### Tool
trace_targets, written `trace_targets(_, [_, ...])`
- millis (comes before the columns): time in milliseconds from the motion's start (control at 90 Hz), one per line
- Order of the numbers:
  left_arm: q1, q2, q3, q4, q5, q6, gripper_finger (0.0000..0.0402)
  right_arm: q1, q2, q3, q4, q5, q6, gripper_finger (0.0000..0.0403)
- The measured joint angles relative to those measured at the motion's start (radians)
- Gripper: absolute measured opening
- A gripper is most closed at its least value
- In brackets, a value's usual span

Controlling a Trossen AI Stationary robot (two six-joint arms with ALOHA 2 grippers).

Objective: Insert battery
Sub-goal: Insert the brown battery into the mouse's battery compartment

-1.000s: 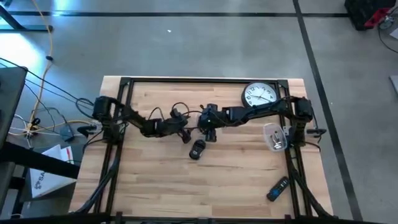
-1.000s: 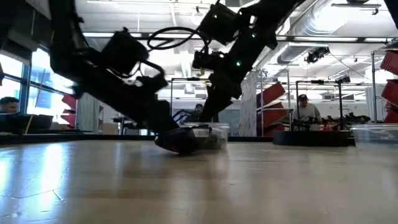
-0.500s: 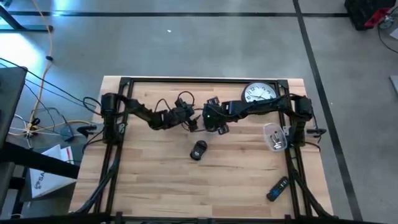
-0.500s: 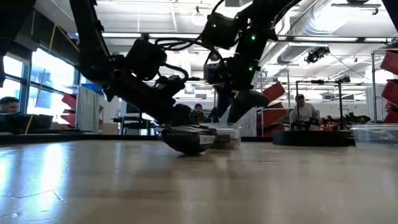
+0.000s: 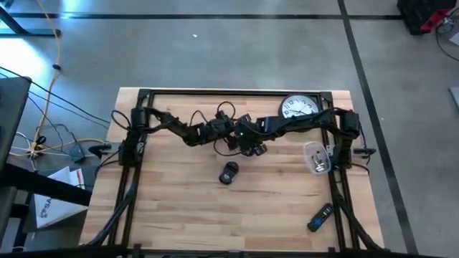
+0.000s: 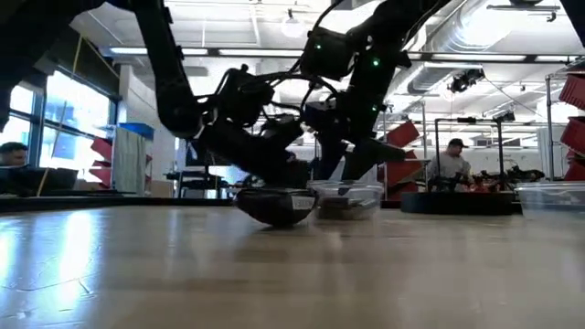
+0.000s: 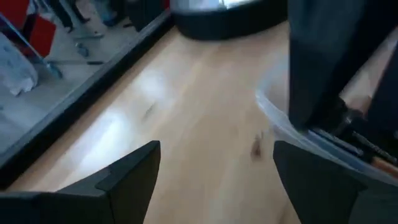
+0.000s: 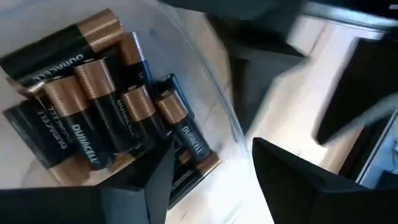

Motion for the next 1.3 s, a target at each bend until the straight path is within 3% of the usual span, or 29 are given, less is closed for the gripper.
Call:
trace_targets(278, [0.001, -0.007, 0.006, -0.029, -0.010, 0.016, 0.0296, 0.032, -0.016, 0.000, -0.116, -0.003, 0.129, 0.0167])
trace_targets(744, [-0.044, -0.056, -0.037, -0.094, 0.048, -0.110, 0.0296, 0.058, -0.087, -0.001, -0.263, -0.216, 0.261, 0.0153])
trace_targets(1300, [-0.093, -0.111, -0.055, -0.107, 0.017, -0.078, 0.0296, 0.037, -0.083, -0.096, -0.079, -0.285, 0.248, 0.0153])
